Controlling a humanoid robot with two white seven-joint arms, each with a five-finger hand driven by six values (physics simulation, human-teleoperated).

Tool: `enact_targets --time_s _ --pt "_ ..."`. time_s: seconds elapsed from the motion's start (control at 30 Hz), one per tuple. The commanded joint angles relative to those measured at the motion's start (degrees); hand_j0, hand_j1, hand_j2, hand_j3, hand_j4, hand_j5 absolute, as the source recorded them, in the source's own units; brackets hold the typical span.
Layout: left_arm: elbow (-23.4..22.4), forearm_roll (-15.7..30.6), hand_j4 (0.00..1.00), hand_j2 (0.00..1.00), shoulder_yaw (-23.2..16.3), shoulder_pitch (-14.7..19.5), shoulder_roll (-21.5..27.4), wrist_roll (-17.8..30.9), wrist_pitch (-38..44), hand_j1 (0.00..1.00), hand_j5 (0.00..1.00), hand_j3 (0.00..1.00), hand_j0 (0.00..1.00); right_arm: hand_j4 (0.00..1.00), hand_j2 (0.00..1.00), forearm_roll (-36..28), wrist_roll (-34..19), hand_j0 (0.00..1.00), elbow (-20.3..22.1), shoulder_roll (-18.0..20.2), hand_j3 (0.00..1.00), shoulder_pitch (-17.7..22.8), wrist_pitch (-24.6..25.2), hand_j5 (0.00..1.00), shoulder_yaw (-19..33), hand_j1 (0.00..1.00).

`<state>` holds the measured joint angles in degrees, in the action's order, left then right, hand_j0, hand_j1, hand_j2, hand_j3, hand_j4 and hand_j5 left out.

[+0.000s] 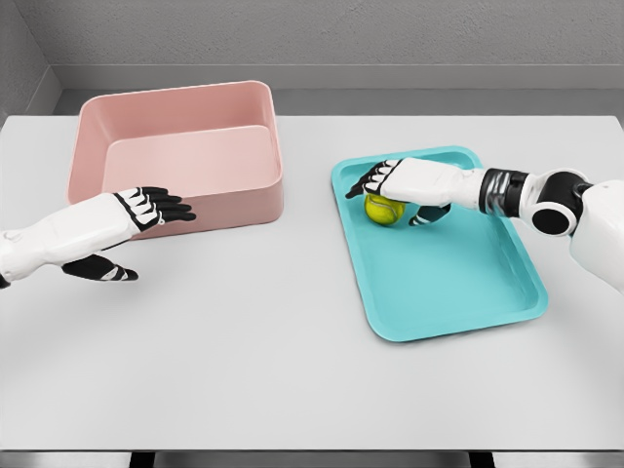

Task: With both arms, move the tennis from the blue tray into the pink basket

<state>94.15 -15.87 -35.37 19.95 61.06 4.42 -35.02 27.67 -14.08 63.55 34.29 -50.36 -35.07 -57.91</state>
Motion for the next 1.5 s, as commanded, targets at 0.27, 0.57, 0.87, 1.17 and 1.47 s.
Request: enact_targets --time_s 0.27,0.57,0.87,1.17,1.47 --pt "0.16 0.49 1.00 1.00 0.21 -0.44 0.11 -0.02 0.02 1.00 1.00 1.00 1.00 0.95 0.95 -0.34 -0.07 0.95 0.00 0.07 0.95 0.53 0.07 0.95 0.08 0.95" --pt "0.07 0.49 1.00 1.00 0.03 -0.44 0.11 -0.02 0.02 1.00 1.00 1.00 1.00 0.94 0.94 -0.34 -0.07 0.94 0.09 0.07 0.94 0.61 0.07 0.94 0.17 0.94" --pt "0.07 0.49 1.00 1.00 0.03 -0.44 0.20 -0.02 0.02 1.00 1.00 1.00 1.00 0.83 0.83 -0.16 -0.51 0.83 0.08 0.07 0.83 0.79 0.07 0.83 0.17 0.83" --pt "0.16 0.49 1.00 1.00 0.03 -0.53 0.20 -0.02 0.02 1.00 1.00 1.00 1.00 0.70 0.70 -0.07 -0.59 0.70 0.26 0.07 0.70 0.79 0.07 0.70 0.17 0.70" --pt "0.16 0.58 1.00 1.00 0.03 -0.79 0.20 -0.02 0.02 1.00 1.00 1.00 1.00 0.61 0.61 -0.07 -0.59 0.61 0.61 0.07 0.61 0.79 0.07 0.61 0.26 0.61"
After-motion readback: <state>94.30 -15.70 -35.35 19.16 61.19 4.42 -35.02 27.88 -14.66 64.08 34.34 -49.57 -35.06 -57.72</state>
